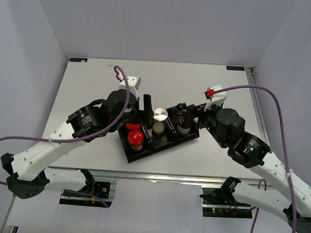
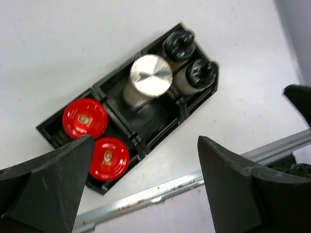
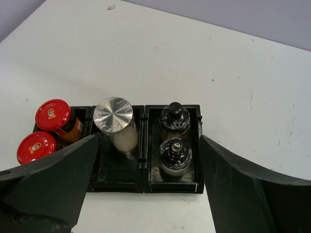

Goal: Organize the condiment bottles

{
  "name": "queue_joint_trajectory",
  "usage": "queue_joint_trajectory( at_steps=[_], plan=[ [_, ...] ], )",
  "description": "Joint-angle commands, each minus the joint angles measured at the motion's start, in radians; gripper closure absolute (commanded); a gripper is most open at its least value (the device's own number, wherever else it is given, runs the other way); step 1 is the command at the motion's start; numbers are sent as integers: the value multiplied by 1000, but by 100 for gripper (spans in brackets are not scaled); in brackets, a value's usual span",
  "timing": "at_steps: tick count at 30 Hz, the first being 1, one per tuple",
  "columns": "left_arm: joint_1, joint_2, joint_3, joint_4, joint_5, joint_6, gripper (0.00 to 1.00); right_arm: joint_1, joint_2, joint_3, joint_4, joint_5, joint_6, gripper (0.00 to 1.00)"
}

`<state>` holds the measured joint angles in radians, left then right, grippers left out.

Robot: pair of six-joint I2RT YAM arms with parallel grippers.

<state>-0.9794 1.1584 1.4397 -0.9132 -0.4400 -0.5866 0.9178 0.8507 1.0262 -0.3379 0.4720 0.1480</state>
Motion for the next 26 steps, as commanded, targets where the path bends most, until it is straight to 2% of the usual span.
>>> queue_joint_trajectory(
  at_steps=[1, 3, 7, 26],
  plan=[
    [-5, -76, -19, 188, 6, 84, 2, -4, -23, 59, -32, 13, 68, 10],
    [-5, -131, -65, 286, 34, 100, 2, -4, -33, 50, -35, 18, 70, 10],
    [-4, -195, -142, 365, 55, 117, 2, -4, -56, 35, -52, 50, 81, 10],
    [-5, -244, -235, 340, 32, 100, 2, -3, -121, 9, -25, 71, 91, 10]
  ],
)
